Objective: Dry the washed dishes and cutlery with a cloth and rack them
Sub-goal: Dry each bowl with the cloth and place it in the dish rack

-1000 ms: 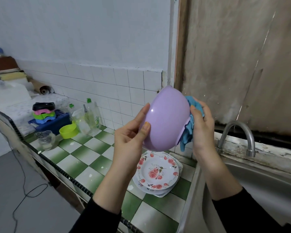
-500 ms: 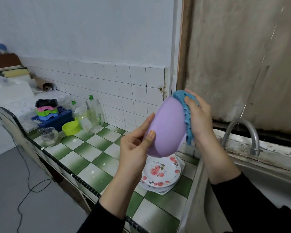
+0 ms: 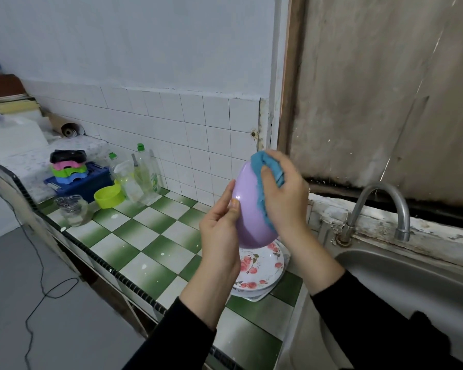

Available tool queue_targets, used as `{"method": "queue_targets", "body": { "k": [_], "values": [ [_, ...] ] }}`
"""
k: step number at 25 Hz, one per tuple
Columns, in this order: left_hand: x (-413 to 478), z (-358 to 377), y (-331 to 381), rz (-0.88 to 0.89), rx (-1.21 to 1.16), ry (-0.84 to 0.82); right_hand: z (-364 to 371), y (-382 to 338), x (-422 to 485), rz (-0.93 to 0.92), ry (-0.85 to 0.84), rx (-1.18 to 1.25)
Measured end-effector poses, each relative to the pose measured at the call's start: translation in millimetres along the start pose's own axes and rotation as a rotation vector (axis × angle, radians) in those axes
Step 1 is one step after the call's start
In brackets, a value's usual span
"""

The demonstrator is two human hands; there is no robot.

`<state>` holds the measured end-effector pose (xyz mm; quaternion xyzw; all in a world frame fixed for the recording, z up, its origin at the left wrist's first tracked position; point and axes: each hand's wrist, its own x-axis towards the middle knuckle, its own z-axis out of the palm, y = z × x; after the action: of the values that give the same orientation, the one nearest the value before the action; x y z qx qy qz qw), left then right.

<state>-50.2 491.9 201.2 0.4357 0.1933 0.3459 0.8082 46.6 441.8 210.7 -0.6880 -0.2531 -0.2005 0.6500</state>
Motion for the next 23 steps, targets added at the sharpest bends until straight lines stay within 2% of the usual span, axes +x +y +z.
{"method": "queue_targets", "body": {
  "k": [3, 4, 6, 9, 12, 15, 20, 23],
  "values": [
    [21, 6, 7, -0.106, -0.146, 0.027, 8, 34, -39, -0.569, -0.019, -0.229],
    [26, 7, 9, -0.137, -0.181, 0.027, 7, 49, -49, -0.659, -0.024, -0.274],
    [31, 10, 12, -0.173, -0.231, 0.025, 5, 73, -62, -0.678, 0.036, -0.263],
    [32, 12, 12, -0.206, -0.338, 0.0, 4, 74, -66, -0.442, 0.242, 0.015],
    [35, 6, 12, -0.27, -0.436, -0.009, -3, 47, -46, -0.004, 0.4, 0.44],
    [39, -5, 10, -0.306, -0.485, 0.02, -16, 37, -13, 0.423, 0.379, 0.785],
    [46, -19, 9, -0.204, -0.315, -0.039, -28, 59, 26, 0.705, 0.093, 0.782],
    [55, -28, 8, -0.135, 0.167, -0.043, -33, 59, 35, 0.687, 0.087, 0.716]
  ]
}}
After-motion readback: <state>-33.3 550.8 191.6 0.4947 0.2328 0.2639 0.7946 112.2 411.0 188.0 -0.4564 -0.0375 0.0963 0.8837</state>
